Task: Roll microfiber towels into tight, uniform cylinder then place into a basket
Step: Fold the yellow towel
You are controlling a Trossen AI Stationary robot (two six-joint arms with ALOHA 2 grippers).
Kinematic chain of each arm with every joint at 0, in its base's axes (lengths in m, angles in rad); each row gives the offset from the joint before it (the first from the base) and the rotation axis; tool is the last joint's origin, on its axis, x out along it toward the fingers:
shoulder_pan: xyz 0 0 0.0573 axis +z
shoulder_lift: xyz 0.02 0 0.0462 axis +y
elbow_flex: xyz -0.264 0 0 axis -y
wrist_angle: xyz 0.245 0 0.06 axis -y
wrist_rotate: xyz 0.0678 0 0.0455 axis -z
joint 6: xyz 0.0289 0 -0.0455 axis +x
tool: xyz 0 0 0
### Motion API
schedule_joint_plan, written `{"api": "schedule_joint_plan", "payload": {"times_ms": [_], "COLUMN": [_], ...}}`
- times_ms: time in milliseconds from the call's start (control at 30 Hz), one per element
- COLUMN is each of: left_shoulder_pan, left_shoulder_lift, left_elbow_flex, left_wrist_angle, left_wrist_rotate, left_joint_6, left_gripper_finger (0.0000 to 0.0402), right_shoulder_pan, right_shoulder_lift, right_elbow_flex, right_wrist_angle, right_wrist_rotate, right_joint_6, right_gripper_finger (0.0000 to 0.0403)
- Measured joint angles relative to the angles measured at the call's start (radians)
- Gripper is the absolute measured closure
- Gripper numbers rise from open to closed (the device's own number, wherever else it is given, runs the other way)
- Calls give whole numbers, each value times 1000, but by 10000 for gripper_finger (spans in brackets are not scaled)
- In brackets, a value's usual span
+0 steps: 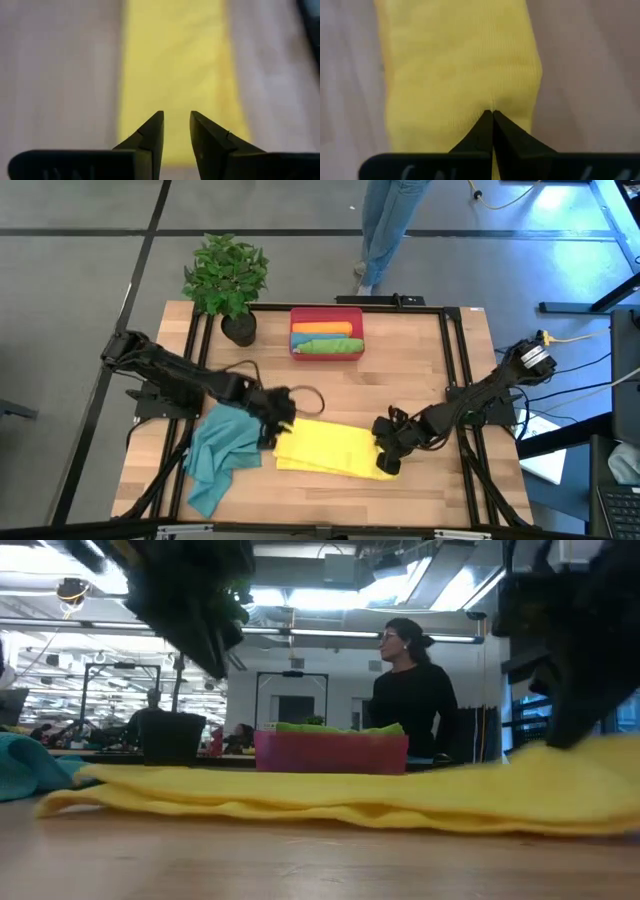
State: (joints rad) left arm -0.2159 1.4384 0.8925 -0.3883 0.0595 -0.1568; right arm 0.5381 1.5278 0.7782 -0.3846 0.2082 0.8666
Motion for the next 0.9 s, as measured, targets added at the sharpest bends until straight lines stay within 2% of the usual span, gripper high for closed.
{"api": "schedule_joint_plan", "payload": {"times_ms": [167, 300, 500, 667, 767, 900], "left_shoulder_pan": [-138, -213, -285, -313, -327, -325], "left_shoulder_lift": [51, 100, 143, 144, 144, 144], "left_elbow_flex": [-1, 0, -1, -1, -1, -1], "left_wrist_angle": [144, 185, 170, 79, 33, 43], "left_wrist_rotate": [-44, -86, -145, -208, -268, -294], "left_joint_6": [-52, -124, -178, -151, -95, -43], "left_gripper_finger": [317, 317, 317, 317, 317, 317], "right_shoulder_pan": [1, -14, -31, -31, -31, -31], "right_shoulder_lift": [-46, -49, -51, -51, -51, -52], "right_elbow_flex": [-4, -1, -1, -1, 0, 1], "right_wrist_angle": [-48, -54, -74, -168, -186, -187], "right_wrist_rotate": [60, 78, 48, 13, -4, -19], "right_joint_6": [-35, -66, -85, -60, -64, -64], "right_gripper_finger": [395, 395, 395, 393, 372, 309]}}
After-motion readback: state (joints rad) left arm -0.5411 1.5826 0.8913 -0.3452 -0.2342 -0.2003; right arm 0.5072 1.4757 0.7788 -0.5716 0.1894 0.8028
